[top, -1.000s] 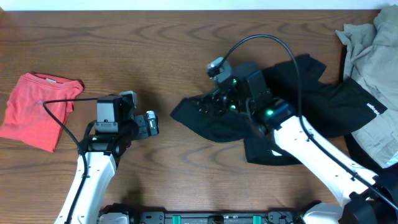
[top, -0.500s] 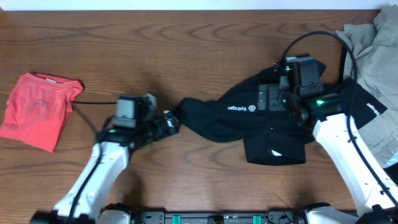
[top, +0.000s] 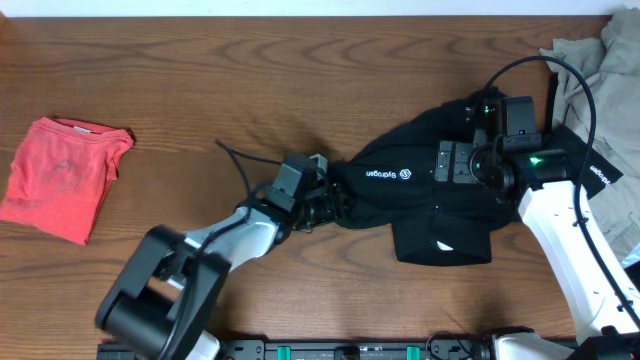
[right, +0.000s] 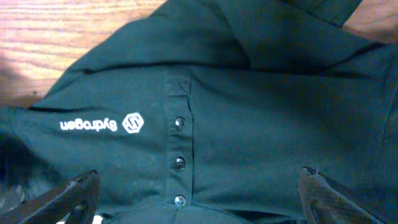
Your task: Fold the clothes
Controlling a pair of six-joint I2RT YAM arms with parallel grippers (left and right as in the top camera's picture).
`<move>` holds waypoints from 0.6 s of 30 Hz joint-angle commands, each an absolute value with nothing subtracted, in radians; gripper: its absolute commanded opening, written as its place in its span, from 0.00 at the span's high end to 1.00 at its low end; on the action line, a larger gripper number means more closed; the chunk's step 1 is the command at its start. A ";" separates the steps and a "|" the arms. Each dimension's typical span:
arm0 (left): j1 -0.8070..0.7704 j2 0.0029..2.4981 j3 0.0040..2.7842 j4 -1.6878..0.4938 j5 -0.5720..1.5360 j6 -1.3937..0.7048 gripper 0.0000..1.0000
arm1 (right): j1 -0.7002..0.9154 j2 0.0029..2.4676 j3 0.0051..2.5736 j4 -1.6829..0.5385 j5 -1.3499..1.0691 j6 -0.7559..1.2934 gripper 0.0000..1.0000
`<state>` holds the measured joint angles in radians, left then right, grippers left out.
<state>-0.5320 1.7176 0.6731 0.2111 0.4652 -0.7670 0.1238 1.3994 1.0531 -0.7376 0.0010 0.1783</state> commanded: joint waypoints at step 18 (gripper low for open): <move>0.152 1.657 1.092 0.038 0.479 -0.569 0.02 | 0.116 1.391 1.058 -0.804 0.071 0.187 0.01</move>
<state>0.1261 1.6867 1.0256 0.0978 0.3946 -0.5941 0.1238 1.3994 1.0531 -0.8013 0.0566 0.1783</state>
